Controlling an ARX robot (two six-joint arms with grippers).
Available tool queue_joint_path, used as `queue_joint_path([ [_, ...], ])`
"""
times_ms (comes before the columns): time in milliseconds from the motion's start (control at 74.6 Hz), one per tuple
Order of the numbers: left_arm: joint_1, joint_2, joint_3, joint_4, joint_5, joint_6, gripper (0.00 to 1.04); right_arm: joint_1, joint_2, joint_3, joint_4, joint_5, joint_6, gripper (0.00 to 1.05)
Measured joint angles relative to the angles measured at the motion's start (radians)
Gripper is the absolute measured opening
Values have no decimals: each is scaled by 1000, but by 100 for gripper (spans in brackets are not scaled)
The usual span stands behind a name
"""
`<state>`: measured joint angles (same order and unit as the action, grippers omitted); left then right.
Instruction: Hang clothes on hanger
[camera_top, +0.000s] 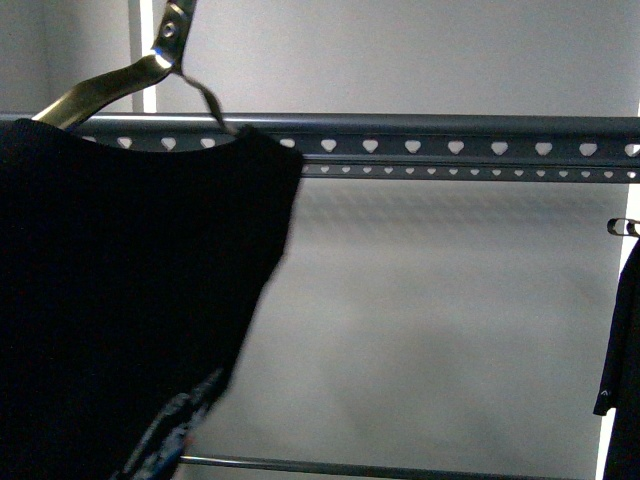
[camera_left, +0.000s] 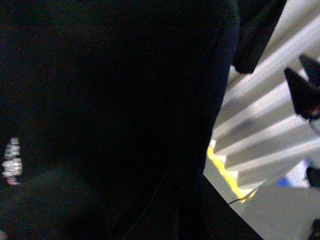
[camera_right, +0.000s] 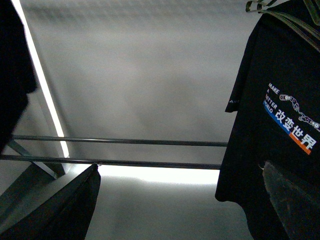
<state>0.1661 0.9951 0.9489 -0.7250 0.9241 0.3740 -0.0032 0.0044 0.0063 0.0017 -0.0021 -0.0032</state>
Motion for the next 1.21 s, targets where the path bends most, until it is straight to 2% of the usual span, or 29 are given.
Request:
queue_joint_path([
  [121,31,84,76,19,-17,357,5,0,0,0,0,0,0,97],
  [255,6,235,197,42,-26,887,5,0,0,0,0,0,0,97],
  [322,-36,274,225,116,-17,974,5,0,0,0,0,0,0,97],
  [496,-188,341,297,349,-11,1012,5,0,0,0,0,0,0,97],
  [657,-308,397,385,348,-44,1023,5,0,0,0,0,0,0,97],
  [764,-349,416,393,362,-101,1026,5,0,0,0,0,0,0,97],
  [1206,-356,423,393,373,-123,1027,5,0,0,0,0,-2,0,97],
])
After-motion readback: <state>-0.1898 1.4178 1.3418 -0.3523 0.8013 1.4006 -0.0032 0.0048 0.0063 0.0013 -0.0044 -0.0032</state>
